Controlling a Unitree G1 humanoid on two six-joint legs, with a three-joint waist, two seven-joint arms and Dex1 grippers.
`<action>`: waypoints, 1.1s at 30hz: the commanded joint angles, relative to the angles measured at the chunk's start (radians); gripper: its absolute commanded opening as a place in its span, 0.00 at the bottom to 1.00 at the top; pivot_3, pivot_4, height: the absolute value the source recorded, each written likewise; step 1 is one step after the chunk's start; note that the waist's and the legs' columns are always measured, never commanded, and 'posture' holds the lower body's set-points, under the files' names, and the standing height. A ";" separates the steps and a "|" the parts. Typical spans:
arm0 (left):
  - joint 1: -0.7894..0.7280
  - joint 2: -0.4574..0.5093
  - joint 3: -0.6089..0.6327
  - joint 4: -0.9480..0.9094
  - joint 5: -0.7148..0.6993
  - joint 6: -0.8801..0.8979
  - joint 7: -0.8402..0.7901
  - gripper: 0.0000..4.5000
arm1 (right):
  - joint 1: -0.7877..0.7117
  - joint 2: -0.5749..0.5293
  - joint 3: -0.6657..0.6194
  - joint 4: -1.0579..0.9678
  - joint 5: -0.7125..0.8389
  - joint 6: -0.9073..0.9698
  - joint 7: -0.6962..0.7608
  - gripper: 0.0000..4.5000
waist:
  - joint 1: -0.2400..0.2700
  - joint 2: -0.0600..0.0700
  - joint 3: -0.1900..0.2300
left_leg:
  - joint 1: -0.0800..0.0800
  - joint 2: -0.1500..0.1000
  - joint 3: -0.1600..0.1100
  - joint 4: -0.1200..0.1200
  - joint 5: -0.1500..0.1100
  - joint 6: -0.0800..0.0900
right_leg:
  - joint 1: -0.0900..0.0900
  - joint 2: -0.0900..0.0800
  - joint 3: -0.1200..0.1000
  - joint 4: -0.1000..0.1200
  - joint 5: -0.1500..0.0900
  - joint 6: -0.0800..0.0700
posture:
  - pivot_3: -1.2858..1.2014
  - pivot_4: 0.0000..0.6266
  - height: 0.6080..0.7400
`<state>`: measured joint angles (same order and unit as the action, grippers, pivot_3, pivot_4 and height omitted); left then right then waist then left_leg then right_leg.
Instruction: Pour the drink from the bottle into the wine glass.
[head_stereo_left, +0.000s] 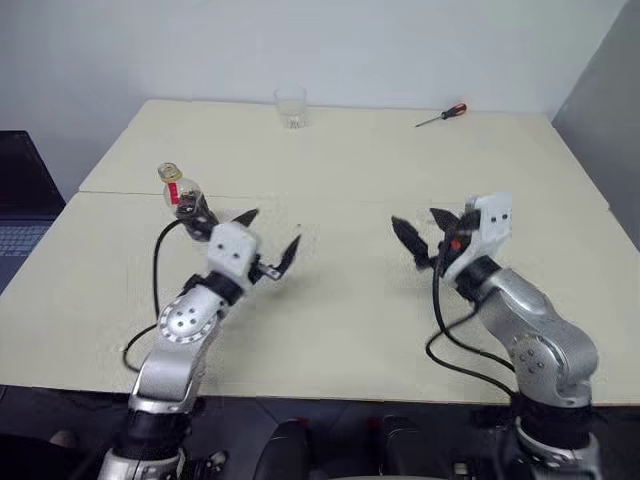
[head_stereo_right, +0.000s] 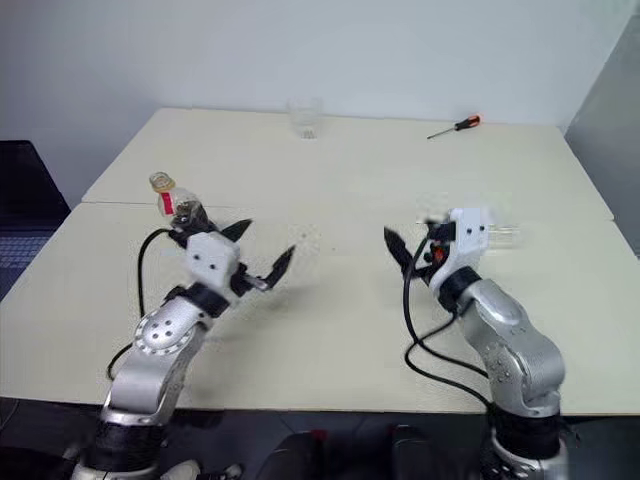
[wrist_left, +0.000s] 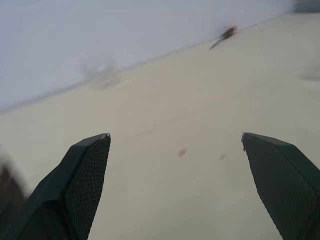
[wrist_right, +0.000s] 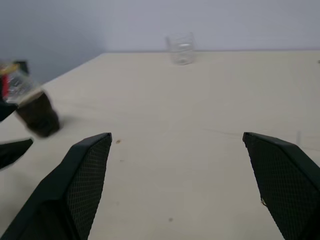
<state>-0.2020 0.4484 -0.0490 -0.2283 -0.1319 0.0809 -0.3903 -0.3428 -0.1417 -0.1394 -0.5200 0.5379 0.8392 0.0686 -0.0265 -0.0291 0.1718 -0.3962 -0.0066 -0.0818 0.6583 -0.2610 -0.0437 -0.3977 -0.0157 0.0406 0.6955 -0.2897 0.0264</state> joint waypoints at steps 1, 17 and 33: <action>-0.009 -0.002 -0.033 -0.004 -0.028 -0.055 -0.099 0.99 | -0.080 0.095 -0.105 0.022 0.032 0.077 -0.178 1.00 | -0.007 0.000 0.000 | -0.001 0.000 0.001 -0.002 0.000 0.000 | -0.002 -0.002 0.001 0.000 0.000 0.000 | 0.52 0.24 1.00; 0.111 -0.031 0.044 -0.227 -0.296 0.220 -0.165 0.99 | -0.130 0.178 -0.127 0.134 -0.046 0.032 -0.292 1.00 | -0.008 0.002 0.000 | -0.003 0.000 0.001 -0.002 0.000 0.000 | -0.007 -0.002 0.002 0.002 0.000 0.000 | 0.52 0.24 1.00; 0.123 -0.059 0.056 -0.221 -0.234 0.207 -0.106 0.99 | -0.140 0.140 -0.141 0.293 -0.112 -0.081 -0.236 1.00 | -0.007 0.003 0.001 | -0.003 0.001 0.001 -0.002 0.000 0.000 | -0.007 -0.002 0.002 0.002 0.000 0.000 | 0.52 0.24 1.00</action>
<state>-0.0710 0.3896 0.0046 -0.4226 -0.3716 0.3009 -0.4975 -0.4357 -0.0248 -0.2082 -0.2080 0.3600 0.7516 -0.1255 -0.0338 -0.0261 0.1726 -0.3995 -0.0058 -0.0806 0.6564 -0.2609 -0.0433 -0.4043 -0.0176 0.0428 0.6970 -0.2897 0.0263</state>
